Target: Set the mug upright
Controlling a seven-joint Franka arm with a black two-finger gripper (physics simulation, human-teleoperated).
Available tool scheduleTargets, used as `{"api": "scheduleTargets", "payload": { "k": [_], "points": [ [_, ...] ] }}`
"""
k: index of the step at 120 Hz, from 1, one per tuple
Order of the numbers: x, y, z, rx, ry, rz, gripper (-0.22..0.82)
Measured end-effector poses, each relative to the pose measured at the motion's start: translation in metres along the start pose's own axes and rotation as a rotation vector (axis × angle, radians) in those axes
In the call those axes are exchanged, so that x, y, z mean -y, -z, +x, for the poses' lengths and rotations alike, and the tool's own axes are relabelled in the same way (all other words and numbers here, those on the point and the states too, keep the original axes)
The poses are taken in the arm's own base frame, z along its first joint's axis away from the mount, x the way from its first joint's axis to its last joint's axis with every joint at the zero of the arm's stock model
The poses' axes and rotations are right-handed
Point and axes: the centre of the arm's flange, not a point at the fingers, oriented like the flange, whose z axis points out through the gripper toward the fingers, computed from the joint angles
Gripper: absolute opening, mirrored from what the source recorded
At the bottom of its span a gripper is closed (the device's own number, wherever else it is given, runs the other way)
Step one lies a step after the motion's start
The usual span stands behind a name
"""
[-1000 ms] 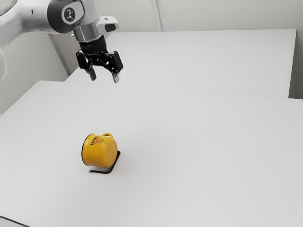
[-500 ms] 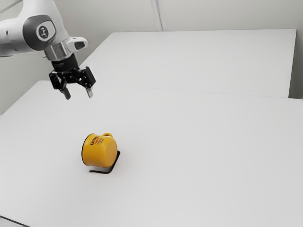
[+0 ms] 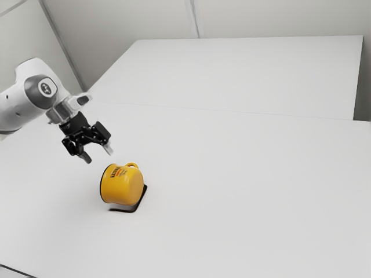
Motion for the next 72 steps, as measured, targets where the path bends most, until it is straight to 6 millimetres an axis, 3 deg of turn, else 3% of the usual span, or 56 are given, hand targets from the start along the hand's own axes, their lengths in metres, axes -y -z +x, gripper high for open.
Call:
{"api": "scheduleTargets", "payload": {
  "k": [59,72],
  "points": [
    [0.038,-0.070,-0.006,-0.080,-0.061,-0.224,0.60],
    [0.047,-0.078,-0.008,-0.109,-0.054,-0.285,0.60]
  ]
}}
